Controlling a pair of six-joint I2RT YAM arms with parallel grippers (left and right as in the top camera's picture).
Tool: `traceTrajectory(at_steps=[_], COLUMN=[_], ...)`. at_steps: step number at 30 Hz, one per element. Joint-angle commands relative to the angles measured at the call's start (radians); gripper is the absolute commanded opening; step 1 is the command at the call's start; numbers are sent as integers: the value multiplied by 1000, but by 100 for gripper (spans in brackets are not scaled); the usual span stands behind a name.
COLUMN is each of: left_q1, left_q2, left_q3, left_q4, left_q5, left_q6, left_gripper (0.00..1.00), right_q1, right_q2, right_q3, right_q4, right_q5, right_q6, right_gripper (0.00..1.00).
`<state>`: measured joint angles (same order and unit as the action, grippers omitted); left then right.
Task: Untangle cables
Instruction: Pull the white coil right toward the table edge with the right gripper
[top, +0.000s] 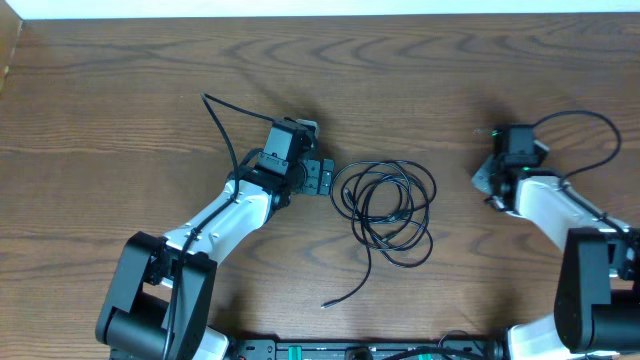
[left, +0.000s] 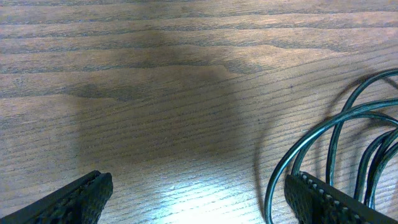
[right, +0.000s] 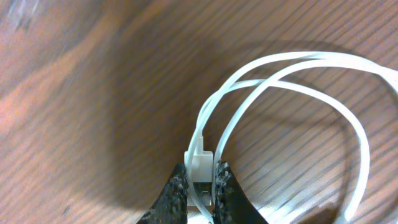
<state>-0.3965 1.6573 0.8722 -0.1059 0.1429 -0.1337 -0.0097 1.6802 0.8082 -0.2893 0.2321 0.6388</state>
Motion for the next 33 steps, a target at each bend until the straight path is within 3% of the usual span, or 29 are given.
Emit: traceTrajectory(at_steps=[1,19,33], left_q1=[-2,-2,-2], left_q2=[8,8,8], left_q3=[-5,-5,-5], left_q4=[-2,-2,-2], left_q5=[-17,-17,-17], left_q6=[2,2,2], left_gripper=[93,93,94], right_q1=[-66,-402,-471], right_q2=[6,6,7], right_q3=[64,144,144], right_q4=[8,104,185], right_q5=[35,20,-52], right_q6=[-56,-141,-166], right_gripper=[2,1,1])
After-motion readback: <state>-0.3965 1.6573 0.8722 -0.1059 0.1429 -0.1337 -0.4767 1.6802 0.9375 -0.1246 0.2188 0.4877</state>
